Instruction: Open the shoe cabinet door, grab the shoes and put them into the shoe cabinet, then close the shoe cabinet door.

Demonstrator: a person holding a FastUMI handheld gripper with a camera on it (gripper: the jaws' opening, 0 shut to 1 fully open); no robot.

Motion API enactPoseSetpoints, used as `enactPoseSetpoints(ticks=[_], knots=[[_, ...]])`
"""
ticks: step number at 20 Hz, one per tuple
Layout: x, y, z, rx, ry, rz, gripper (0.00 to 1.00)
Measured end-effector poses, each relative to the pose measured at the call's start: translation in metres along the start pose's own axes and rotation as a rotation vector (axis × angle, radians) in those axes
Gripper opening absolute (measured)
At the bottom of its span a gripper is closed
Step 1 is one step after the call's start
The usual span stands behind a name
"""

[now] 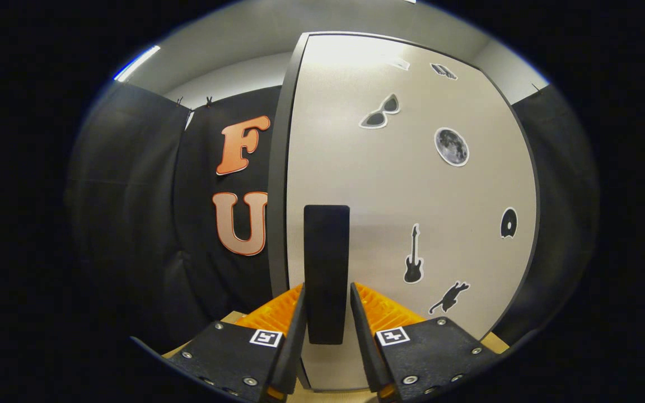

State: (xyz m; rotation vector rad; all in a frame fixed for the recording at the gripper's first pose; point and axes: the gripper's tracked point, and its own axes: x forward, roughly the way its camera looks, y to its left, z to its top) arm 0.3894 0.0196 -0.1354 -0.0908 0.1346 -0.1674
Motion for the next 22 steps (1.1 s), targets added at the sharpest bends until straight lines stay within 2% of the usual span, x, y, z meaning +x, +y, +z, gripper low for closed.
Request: enactPoseSetpoints(ticks=[1, 6, 11, 22], knots=[[0.000, -0.001, 0.001, 0.003, -0.006, -0.010, 0.39], [0.000, -0.001, -0.001, 0.014, 0.026, -0.045, 0.35], [-0.002, -0.002, -0.001, 0.006, 0.049, -0.069, 0.27], [-0.034, -0.010, 0.000, 0.018, 0.052, -0.044, 0.25]])
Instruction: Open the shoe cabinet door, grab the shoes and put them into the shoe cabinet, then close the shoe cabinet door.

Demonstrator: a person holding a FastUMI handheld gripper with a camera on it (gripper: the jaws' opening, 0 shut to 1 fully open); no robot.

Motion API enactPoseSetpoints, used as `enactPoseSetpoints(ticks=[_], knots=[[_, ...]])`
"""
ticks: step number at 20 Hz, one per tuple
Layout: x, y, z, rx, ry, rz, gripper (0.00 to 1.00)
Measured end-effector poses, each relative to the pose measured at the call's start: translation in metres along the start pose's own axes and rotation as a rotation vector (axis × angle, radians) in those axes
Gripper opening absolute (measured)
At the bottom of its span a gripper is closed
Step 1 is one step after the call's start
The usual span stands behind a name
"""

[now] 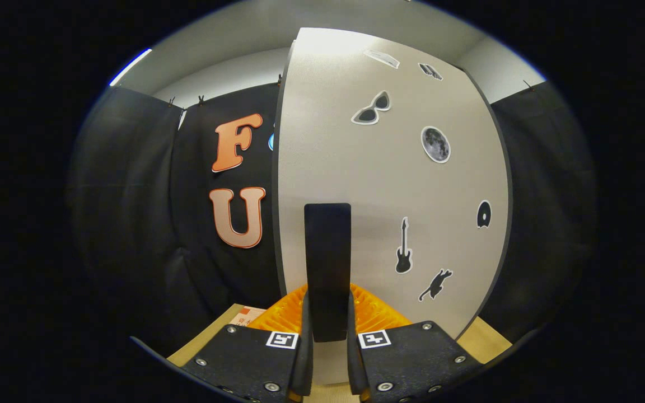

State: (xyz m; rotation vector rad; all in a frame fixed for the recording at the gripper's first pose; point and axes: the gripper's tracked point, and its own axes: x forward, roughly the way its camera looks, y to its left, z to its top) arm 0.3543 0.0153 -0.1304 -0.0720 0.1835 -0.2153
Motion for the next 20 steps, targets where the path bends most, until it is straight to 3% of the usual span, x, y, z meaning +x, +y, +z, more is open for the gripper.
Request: enactPoseSetpoints(ticks=[12, 20], knots=[[-0.051, -0.031, 0.002, -0.015, 0.012, -0.028, 0.25], [-0.076, -0.055, 0.000, -0.035, 0.000, 0.004, 0.24]])
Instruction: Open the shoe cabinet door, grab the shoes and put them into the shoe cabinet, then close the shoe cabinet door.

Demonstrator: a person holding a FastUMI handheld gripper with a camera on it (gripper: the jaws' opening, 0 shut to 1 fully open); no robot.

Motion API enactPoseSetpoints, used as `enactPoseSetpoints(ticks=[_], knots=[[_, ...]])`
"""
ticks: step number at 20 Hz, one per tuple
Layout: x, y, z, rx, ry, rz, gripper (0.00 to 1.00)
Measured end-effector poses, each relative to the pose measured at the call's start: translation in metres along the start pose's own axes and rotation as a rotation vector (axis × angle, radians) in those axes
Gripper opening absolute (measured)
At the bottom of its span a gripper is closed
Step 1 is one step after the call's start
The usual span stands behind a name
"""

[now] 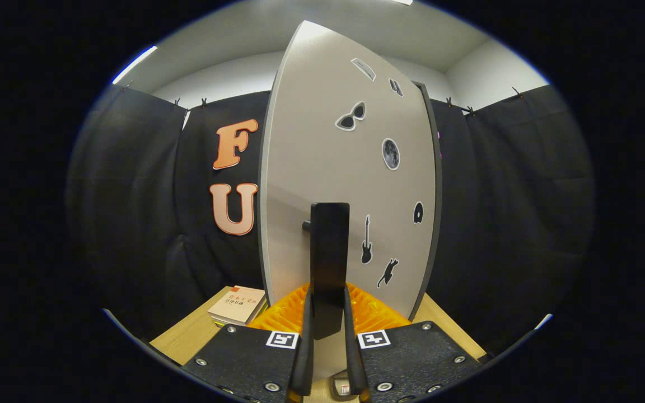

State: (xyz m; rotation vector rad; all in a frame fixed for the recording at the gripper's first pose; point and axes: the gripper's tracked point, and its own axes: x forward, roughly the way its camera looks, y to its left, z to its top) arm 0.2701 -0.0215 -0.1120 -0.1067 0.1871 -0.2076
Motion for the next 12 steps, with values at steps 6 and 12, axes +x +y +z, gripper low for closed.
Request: enactPoseSetpoints(ticks=[6, 12], knots=[[-0.037, -0.053, -0.004, 0.002, -0.009, 0.062, 0.24], [-0.065, -0.108, -0.008, -0.002, -0.032, 0.108, 0.24]])
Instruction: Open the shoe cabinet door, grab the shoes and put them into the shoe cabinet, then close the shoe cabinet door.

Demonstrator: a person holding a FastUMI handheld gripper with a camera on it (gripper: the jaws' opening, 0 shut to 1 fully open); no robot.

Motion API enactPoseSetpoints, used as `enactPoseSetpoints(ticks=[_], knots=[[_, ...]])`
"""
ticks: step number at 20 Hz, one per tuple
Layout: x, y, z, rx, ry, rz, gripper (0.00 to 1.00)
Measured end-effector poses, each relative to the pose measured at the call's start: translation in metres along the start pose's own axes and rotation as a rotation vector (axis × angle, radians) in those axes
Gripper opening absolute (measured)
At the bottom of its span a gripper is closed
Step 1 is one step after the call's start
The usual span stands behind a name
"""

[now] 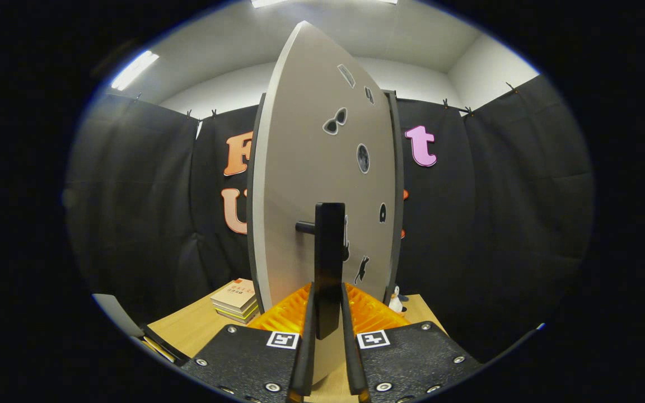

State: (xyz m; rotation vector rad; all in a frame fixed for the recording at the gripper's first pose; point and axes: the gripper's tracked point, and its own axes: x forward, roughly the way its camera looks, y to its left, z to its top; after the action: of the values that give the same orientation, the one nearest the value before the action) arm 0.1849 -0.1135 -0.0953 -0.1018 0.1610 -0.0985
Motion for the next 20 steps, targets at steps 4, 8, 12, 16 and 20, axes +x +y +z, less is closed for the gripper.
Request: enactPoseSetpoints(ticks=[4, 8, 12, 16, 20], knots=[[-0.019, -0.030, -0.003, -0.046, -0.019, 0.043, 0.18], [-0.027, -0.047, -0.009, -0.043, -0.030, 0.059, 0.18], [-0.032, -0.064, -0.015, -0.014, -0.028, 0.046, 0.18], [-0.044, -0.093, -0.013, -0.051, -0.041, 0.016, 0.18], [-0.057, -0.106, -0.012, -0.070, -0.045, -0.017, 0.18]])
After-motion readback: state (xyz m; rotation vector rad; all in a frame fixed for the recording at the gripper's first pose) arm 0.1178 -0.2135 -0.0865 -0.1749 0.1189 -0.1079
